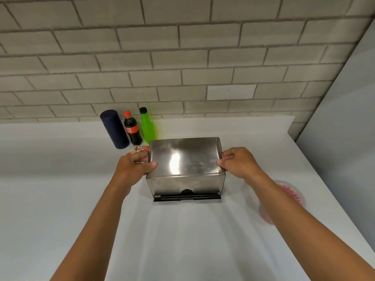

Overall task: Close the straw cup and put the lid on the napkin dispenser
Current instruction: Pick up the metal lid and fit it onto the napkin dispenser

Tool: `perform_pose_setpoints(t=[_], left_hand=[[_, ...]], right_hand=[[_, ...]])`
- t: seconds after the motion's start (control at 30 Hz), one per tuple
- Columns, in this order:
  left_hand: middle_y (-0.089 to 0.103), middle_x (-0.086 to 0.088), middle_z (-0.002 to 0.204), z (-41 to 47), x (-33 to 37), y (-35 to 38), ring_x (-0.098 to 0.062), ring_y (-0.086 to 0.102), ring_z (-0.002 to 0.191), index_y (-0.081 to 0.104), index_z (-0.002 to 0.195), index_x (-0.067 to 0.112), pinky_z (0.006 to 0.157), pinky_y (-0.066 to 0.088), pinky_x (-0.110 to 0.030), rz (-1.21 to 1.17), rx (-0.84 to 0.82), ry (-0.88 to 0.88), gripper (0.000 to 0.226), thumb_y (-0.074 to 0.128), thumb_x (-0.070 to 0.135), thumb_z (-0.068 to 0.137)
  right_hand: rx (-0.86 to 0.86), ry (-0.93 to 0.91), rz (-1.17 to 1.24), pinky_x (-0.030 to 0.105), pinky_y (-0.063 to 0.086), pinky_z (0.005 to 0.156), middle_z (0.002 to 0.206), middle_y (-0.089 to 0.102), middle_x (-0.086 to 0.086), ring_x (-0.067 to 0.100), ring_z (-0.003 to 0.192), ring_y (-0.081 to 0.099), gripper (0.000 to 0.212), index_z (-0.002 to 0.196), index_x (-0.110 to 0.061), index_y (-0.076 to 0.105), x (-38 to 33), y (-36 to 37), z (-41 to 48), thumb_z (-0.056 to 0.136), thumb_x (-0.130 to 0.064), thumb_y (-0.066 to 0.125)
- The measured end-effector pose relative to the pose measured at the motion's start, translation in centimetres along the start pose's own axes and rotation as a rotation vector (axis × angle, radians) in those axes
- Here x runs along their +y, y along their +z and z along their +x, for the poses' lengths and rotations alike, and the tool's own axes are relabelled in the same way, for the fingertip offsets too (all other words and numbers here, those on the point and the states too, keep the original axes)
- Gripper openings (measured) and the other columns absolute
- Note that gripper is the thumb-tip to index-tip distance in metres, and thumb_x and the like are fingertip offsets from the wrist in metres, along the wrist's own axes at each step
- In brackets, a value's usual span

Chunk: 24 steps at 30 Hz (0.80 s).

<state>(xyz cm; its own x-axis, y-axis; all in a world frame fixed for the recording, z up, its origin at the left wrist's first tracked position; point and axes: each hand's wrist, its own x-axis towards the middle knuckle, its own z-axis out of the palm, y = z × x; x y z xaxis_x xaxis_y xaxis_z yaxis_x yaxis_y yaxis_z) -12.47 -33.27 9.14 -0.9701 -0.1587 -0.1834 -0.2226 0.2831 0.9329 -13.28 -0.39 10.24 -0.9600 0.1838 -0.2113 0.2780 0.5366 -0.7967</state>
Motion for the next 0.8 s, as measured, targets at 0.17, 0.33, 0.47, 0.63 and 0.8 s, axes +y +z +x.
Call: perform_pose_setpoints(t=[0.17, 0.33, 0.47, 0.63, 0.8], left_hand=[[0.065, -0.015, 0.129, 0.4, 0.1, 0.0, -0.025, 0.063, 0.1, 0.071, 0.13, 0.007, 0.079, 0.05, -0.029, 0.013, 0.012, -0.024, 0.054, 0.09, 0.018, 0.08], [0.067, -0.008, 0.125, 0.7, 0.2, 0.1, -0.029, 0.066, 0.109, 0.07, 0.13, 0.009, 0.072, 0.048, -0.022, 0.039, 0.016, -0.041, 0.054, 0.089, 0.018, 0.08], [0.066, -0.006, 0.124, 0.8, 0.4, 0.1, -0.019, 0.065, 0.097, 0.07, 0.131, 0.009, 0.08, 0.047, -0.028, 0.051, 0.005, -0.052, 0.055, 0.089, 0.019, 0.081], [0.07, 0.004, 0.103, 0.6, 0.5, 0.3, -0.015, 0.066, 0.093, 0.076, 0.119, 0.012, 0.071, 0.047, -0.021, 0.055, -0.003, -0.049, 0.038, 0.087, 0.017, 0.082], [0.072, 0.007, 0.095, 0.5, 0.7, 0.3, -0.009, 0.066, 0.085, 0.076, 0.093, 0.023, 0.064, 0.046, -0.016, 0.078, -0.027, -0.043, 0.015, 0.086, 0.017, 0.084]], right_hand=[[-0.037, -0.001, -0.096, 0.049, 0.059, 0.093, 0.1, 0.077, 0.023, 0.038, 0.098, 0.073, 0.023, 0.096, 0.006, 0.075, -0.8, -0.2, 0.4, 0.084, -0.013, 0.076], [-0.073, -0.005, -0.177, 0.047, 0.06, 0.091, 0.096, 0.077, 0.024, 0.038, 0.095, 0.074, 0.021, 0.093, 0.006, 0.078, -1.2, -0.3, 0.7, 0.084, -0.013, 0.073], [-0.104, 0.007, -0.213, 0.044, 0.06, 0.091, 0.094, 0.078, 0.021, 0.036, 0.094, 0.075, 0.019, 0.089, 0.003, 0.079, -1.5, -0.4, 0.9, 0.084, -0.014, 0.073], [-0.135, 0.033, -0.239, 0.05, 0.059, 0.095, 0.101, 0.078, 0.024, 0.038, 0.099, 0.075, 0.024, 0.1, 0.009, 0.076, -2.3, -0.5, 1.0, 0.086, -0.009, 0.07], [-0.144, 0.046, -0.278, 0.05, 0.059, 0.095, 0.105, 0.077, 0.026, 0.039, 0.102, 0.075, 0.029, 0.106, 0.012, 0.073, -2.6, -0.5, 1.0, 0.085, -0.007, 0.067]])
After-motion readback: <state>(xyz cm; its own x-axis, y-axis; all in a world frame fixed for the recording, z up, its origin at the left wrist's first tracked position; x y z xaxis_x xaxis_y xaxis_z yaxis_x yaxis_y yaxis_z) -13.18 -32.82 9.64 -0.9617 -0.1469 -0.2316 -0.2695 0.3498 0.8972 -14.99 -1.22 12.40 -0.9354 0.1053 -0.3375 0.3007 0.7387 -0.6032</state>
